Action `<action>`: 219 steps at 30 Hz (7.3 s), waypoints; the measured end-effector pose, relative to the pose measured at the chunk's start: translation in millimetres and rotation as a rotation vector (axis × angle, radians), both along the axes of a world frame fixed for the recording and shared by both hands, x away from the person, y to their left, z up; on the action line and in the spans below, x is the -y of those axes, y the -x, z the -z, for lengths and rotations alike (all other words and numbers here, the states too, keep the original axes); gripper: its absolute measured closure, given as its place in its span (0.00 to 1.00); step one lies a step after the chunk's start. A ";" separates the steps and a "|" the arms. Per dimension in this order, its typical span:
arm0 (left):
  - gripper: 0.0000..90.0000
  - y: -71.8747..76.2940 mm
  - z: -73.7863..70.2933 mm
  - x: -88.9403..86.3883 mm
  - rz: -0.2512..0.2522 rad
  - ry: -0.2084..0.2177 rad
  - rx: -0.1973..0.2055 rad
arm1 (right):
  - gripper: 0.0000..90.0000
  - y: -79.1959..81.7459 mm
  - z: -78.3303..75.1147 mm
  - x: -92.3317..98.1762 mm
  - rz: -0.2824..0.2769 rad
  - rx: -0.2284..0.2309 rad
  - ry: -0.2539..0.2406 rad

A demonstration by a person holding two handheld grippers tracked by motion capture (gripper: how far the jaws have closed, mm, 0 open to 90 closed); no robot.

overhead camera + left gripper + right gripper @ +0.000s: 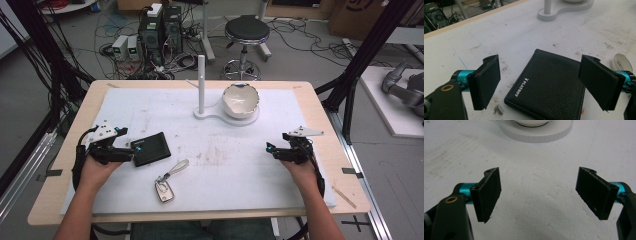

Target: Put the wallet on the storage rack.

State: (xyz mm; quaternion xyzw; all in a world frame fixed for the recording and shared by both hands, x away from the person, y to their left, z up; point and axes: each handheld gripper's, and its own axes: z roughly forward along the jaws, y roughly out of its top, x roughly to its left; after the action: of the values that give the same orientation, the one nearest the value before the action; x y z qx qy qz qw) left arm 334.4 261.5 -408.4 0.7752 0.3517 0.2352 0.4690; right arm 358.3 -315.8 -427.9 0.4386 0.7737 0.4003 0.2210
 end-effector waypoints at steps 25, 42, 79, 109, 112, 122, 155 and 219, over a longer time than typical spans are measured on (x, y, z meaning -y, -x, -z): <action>0.20 33.5 1.7 -30.5 -0.080 -0.010 -0.007 | 0.22 -19.8 -17.3 -58.8 -0.114 0.059 -0.054; 0.20 65.4 7.1 -50.5 -0.118 -0.034 -0.025 | 0.22 -44.0 -17.0 -151.1 -0.261 0.010 -0.072; 0.20 123.2 8.0 -87.7 -0.222 -0.033 -0.012 | 0.23 -58.4 21.3 -325.1 -0.525 -0.178 -0.039; 0.20 118.1 8.8 -86.0 -0.216 -0.038 -0.019 | 0.95 -56.7 8.0 -321.1 -0.563 -0.221 -0.095; 0.20 115.1 8.6 -83.7 -0.206 -0.037 -0.017 | 0.95 -54.8 2.3 -316.9 -0.571 -0.189 -0.104; 0.20 102.4 7.5 -75.4 -0.184 -0.028 -0.013 | 0.96 -47.8 -31.0 -280.9 -0.540 -0.041 -0.114; 0.20 47.9 5.4 -32.2 -0.057 0.002 -0.012 | 0.96 -54.4 -117.5 -138.4 -0.246 0.146 -0.077; 0.20 38.4 7.9 -19.8 -0.031 -0.008 -0.015 | 0.96 -120.2 -113.7 -70.2 0.017 0.124 0.125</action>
State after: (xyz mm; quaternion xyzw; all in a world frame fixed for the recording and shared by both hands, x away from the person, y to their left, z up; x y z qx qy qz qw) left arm 296.0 281.3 -416.3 0.7732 0.3665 0.2380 0.4595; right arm 478.5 -245.6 -314.2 0.4048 0.7784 0.3756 0.2987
